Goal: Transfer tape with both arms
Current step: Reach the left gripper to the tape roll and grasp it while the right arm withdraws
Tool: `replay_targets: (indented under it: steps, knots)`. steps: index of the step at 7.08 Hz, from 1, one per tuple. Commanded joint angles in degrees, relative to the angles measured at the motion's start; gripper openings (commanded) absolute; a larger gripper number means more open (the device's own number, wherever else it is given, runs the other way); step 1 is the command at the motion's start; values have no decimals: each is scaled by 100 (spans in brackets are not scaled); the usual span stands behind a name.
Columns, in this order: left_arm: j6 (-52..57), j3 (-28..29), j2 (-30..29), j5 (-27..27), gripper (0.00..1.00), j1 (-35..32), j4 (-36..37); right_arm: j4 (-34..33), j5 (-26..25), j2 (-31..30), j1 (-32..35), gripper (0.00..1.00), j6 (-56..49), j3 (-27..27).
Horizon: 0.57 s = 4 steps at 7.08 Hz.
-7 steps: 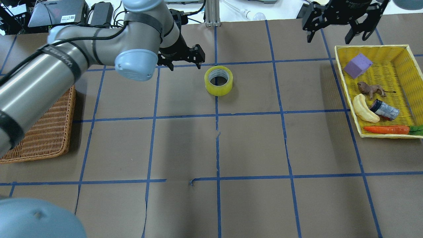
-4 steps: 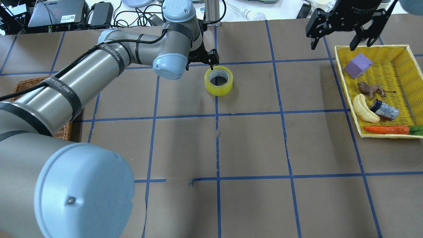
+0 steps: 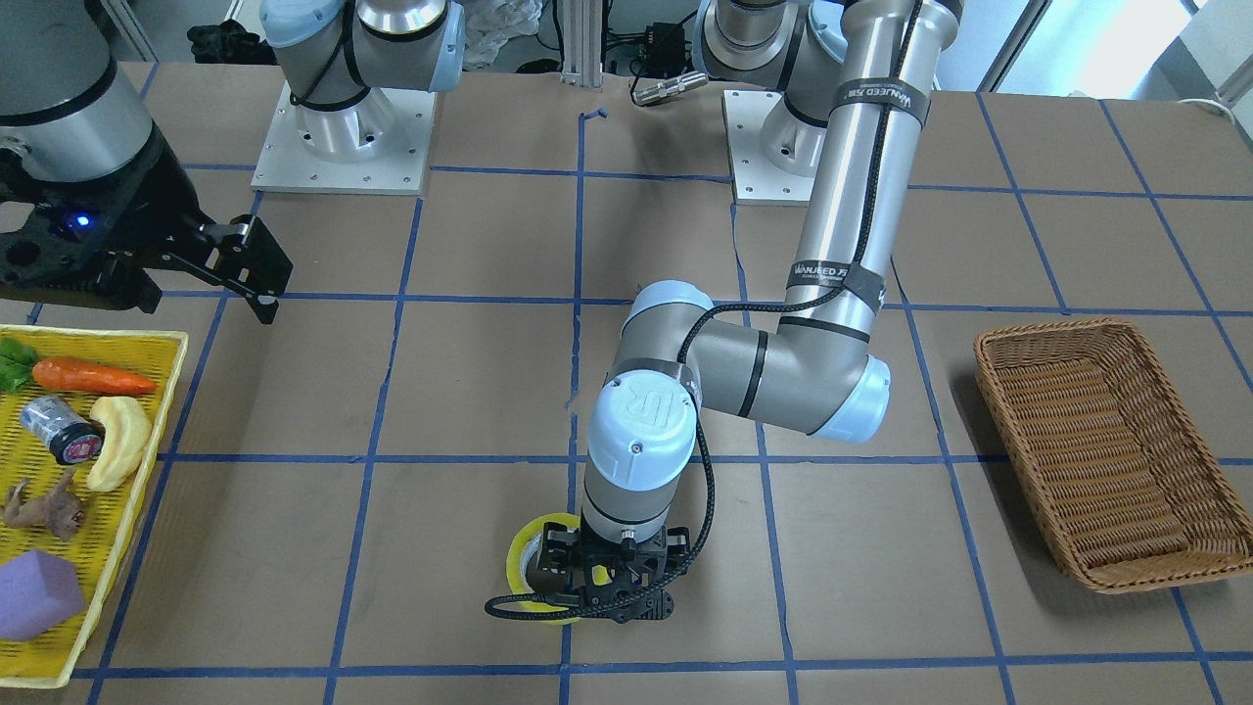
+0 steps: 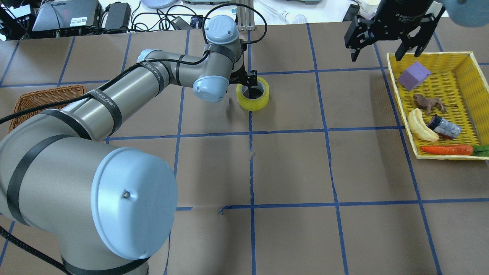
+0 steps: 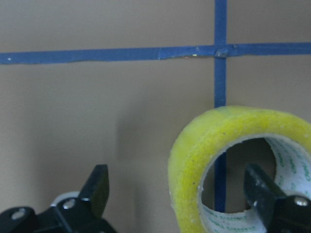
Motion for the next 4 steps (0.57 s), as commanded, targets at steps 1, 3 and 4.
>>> replay_targets:
  steps: [1,3,4]
  knots:
    - [38,-34,-25,-38,10,-3,68,-3,8,0,6,100,-1,-1]
    - [248,-42,264,-449,0,145,-36,-3,-1,0,6,100,8,-1]
    - [624,-138,405,-477,0,425,-316,-3,-1,0,6,100,8,-1]
